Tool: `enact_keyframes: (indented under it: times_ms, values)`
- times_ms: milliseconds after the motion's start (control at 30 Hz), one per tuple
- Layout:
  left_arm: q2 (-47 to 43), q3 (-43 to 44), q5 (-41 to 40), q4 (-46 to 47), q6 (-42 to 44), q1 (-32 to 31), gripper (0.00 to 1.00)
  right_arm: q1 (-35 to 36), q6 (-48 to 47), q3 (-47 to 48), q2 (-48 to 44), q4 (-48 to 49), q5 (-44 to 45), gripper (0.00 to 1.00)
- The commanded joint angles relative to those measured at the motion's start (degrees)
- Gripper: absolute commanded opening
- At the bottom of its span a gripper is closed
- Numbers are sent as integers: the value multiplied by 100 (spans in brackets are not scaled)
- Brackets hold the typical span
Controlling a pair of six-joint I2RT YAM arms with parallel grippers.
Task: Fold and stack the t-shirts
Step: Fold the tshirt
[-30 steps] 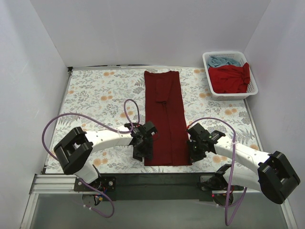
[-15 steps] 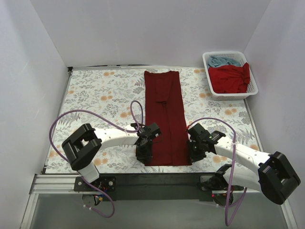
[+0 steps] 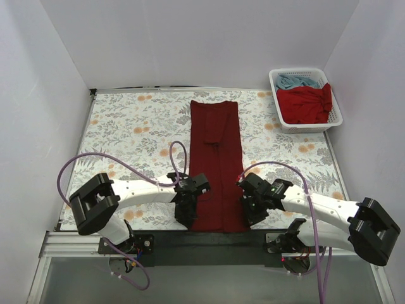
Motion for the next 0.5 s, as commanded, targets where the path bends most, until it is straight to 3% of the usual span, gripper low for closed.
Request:
enact_keyframes:
  times_ms: [0,200,467]
  values:
    - [-555,-133,233,-223,-321,-124,0,241,264,300,-27,-276,1,1]
    - [-556,235,-223,-90,-190,34,0,83,-78,992,192,-636,949,1]
    - [-662,1104,-742,577,662,1614,0,-1058,-1159,2381,886,-636,1688,1]
